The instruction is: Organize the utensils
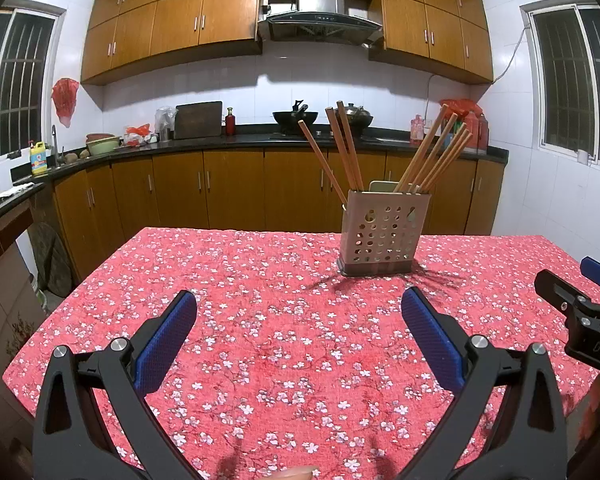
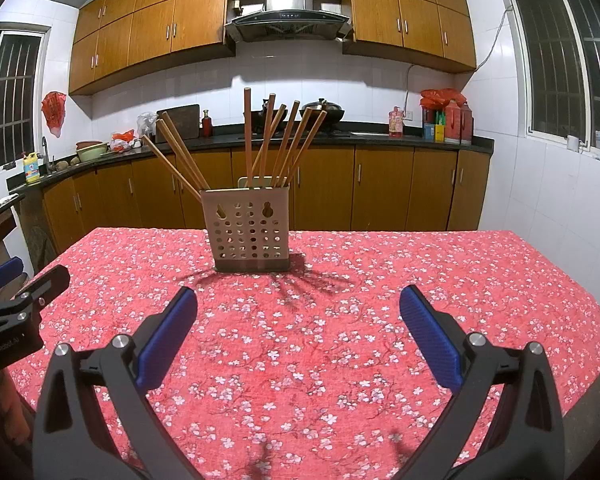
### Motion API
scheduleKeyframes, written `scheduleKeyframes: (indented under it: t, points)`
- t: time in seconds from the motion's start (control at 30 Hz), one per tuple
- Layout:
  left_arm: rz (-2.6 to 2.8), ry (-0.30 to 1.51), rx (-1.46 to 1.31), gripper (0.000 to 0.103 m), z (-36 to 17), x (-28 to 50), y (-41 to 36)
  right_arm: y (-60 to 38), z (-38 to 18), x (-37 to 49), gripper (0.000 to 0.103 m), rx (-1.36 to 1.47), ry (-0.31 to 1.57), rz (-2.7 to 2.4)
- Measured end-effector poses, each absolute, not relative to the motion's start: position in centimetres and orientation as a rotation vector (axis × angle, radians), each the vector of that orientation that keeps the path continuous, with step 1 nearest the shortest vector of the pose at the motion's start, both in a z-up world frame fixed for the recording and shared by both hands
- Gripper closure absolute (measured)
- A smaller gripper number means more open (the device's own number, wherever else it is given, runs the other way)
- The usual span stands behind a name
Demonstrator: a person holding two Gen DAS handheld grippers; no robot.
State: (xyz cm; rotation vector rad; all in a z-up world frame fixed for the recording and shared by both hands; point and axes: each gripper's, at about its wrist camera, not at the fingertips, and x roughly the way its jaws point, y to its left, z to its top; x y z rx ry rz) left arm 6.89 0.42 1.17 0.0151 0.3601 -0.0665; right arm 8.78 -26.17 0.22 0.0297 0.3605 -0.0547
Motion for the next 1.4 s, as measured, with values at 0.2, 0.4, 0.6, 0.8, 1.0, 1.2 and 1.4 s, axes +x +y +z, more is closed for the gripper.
scheduleKeyframes:
  t: [0.2, 0.4, 0.6, 0.8, 1.0, 1.2, 1.4]
  points:
    - [-0.067, 0.361, 0.015, 0.002, 1.16, 6.95, 0.47, -26.02, -0.36, 8.98, 0.004, 0.033, 0.366, -0.053]
    - [-0.068, 0.363, 0.014, 0.002, 1.10, 6.92, 0.33, -25.88, -0.49, 8.94, 0.004, 0.035, 0.367, -0.052]
    - [-0.068, 0.363, 0.015, 0.002, 1.12, 6.99, 0.46, -25.87, -0.38, 8.94, 0.004, 0.035, 0.367, -0.053]
    - [-0.068, 0.365, 0.014, 0.002, 1.10, 6.93, 0.31, -25.80, -0.39, 8.92, 0.004, 0.036, 0.368, -0.053]
    - [-0.071, 0.367, 0.013, 0.002, 0.65, 7.00, 0.27, -25.75, -0.45, 8.92, 0.004, 0.036, 0.369, -0.053]
    - [-0.072, 0.370, 0.013, 0.002, 0.43, 7.19, 0.36, -25.76, -0.44, 8.92, 0.004, 0.036, 0.370, -0.052]
    - [-0.073, 0.370, 0.012, 0.002, 0.37, 7.11, 0.29, -25.57, -0.68, 8.88, 0.004, 0.037, 0.373, -0.051]
